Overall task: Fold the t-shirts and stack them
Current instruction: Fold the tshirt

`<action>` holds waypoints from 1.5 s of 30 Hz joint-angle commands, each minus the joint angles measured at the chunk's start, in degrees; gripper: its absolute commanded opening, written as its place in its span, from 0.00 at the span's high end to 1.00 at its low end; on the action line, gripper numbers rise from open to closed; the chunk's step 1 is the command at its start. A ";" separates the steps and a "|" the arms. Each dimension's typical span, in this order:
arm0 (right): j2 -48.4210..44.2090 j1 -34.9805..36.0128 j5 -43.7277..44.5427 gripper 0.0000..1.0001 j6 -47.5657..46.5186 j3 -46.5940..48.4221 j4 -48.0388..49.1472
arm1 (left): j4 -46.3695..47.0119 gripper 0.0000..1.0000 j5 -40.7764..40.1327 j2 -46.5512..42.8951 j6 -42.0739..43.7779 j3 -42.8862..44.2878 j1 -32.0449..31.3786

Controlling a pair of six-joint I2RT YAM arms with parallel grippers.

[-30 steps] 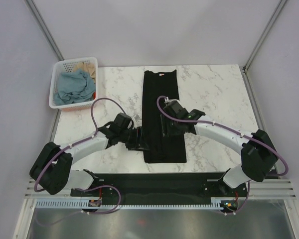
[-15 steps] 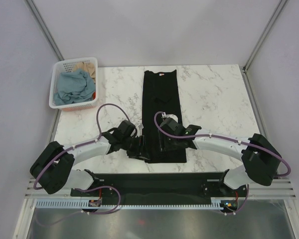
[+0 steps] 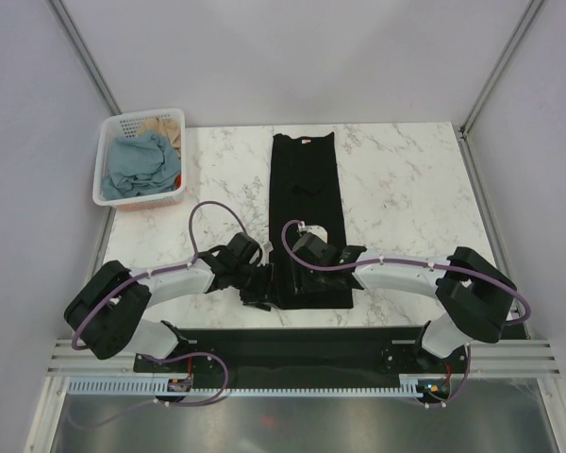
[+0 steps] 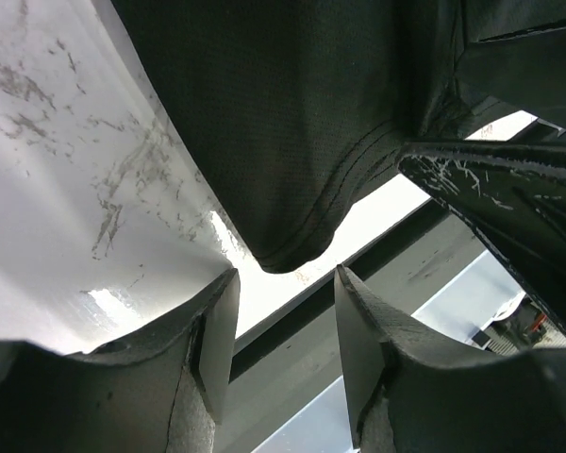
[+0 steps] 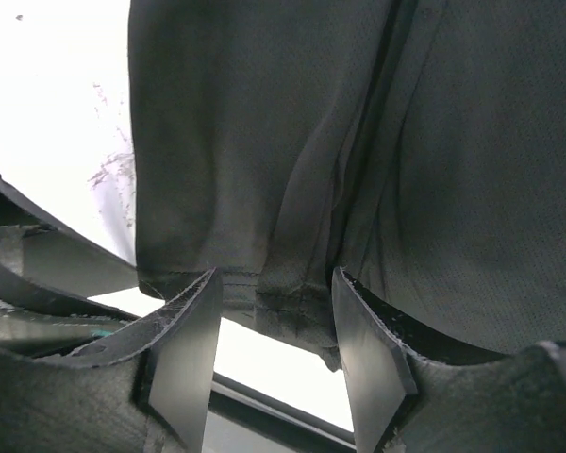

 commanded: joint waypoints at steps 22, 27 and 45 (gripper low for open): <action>-3.73 0.57 1.91 0.94 7.17 -2.93 3.73 | 1.81 0.63 -15.39 -7.56 -12.13 -1.03 -0.27; -5.67 0.57 1.21 0.97 8.05 -3.81 4.97 | 1.63 0.62 -14.25 -10.80 -12.84 -1.29 -0.36; -7.25 0.57 3.75 0.64 7.88 -2.67 -0.12 | 0.84 0.54 -14.42 -5.46 -13.89 0.29 -2.02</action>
